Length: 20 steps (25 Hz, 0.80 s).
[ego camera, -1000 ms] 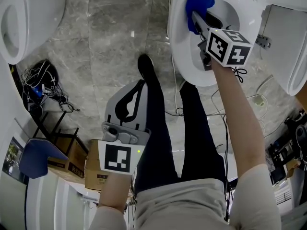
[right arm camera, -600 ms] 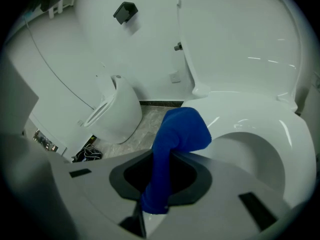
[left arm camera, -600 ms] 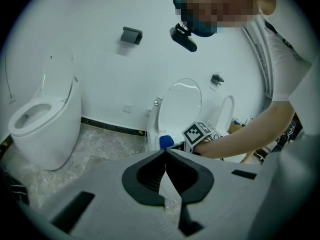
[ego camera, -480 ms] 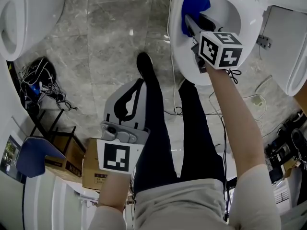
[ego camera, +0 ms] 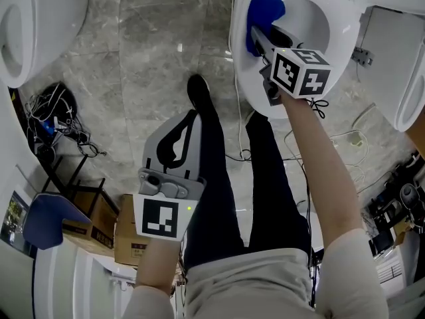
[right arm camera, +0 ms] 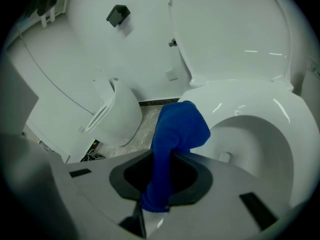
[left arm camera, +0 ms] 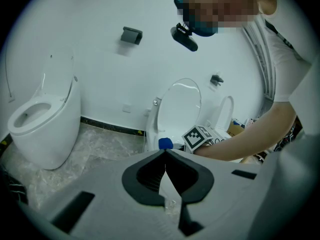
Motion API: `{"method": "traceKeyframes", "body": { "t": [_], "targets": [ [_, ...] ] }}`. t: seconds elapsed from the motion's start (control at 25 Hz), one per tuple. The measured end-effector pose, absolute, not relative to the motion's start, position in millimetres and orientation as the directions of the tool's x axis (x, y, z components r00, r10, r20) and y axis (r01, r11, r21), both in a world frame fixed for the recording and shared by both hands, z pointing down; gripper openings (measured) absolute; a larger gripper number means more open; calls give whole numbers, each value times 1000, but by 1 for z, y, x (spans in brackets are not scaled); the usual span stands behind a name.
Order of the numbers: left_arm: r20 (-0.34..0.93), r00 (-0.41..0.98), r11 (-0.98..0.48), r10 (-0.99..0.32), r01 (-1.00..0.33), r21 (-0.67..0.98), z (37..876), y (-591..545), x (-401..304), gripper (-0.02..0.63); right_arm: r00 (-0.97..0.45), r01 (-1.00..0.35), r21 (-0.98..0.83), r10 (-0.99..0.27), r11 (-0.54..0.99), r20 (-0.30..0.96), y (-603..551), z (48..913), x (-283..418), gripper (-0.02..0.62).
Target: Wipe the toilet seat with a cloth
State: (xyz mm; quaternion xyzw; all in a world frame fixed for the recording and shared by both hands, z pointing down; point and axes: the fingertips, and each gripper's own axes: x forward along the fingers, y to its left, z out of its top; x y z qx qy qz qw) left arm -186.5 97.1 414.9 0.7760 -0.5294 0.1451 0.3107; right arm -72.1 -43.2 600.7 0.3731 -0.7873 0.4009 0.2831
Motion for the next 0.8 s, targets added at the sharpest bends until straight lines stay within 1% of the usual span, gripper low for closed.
{"method": "traceKeyframes", "body": {
  "t": [0.48, 0.8],
  "targets": [
    [545, 407, -267, -732, -909, 320, 412, 98, -176, 8, -589, -805, -495, -340, 328, 733, -4, 607, -62, 64],
    [540, 429, -298, -724, -901, 316, 409, 95, -166, 8, -599, -792, -496, -298, 356, 743, 19, 607, -58, 64]
  ]
}}
